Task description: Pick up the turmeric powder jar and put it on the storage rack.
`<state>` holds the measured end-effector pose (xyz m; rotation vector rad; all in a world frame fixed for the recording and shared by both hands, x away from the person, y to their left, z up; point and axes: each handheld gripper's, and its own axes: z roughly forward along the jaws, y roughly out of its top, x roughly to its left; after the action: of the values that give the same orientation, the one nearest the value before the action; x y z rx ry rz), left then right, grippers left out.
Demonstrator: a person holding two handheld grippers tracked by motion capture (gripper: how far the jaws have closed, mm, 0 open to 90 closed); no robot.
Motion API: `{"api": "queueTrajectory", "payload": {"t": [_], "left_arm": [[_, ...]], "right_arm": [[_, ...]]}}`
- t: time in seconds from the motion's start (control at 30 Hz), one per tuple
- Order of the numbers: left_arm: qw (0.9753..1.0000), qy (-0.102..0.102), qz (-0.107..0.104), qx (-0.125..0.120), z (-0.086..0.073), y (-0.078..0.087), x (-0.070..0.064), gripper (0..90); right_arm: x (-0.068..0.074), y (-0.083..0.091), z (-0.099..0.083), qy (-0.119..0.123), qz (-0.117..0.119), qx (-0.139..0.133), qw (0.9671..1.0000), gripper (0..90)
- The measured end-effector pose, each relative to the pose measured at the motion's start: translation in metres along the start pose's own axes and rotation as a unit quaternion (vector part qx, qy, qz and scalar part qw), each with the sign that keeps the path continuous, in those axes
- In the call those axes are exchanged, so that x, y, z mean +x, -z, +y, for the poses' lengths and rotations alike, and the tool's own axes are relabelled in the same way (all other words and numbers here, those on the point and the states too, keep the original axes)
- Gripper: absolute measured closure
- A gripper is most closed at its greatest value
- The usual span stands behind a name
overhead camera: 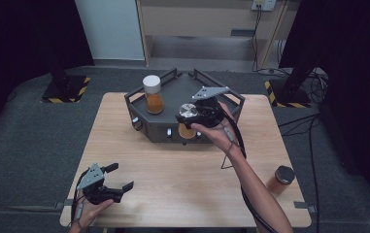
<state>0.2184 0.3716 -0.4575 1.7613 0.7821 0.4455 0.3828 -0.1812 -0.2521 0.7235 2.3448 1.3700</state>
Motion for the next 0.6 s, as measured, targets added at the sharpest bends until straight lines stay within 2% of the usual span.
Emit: {"api": "queueTrajectory", "payload": {"t": [0.5, 0.6], "left_arm": [[1.0000, 0.000, 0.001, 0.000, 0.000, 0.000, 0.000, 4.4], [1.0000, -0.001, 0.001, -0.001, 0.000, 0.000, 0.000, 4.4]], "right_arm": [[-0.012, -0.014, 0.019, -0.022, -0.026, 0.003, 0.9994, 34.5], [-0.014, -0.019, 0.022, -0.020, -0.037, 0.005, 0.9991, 34.5]]}}
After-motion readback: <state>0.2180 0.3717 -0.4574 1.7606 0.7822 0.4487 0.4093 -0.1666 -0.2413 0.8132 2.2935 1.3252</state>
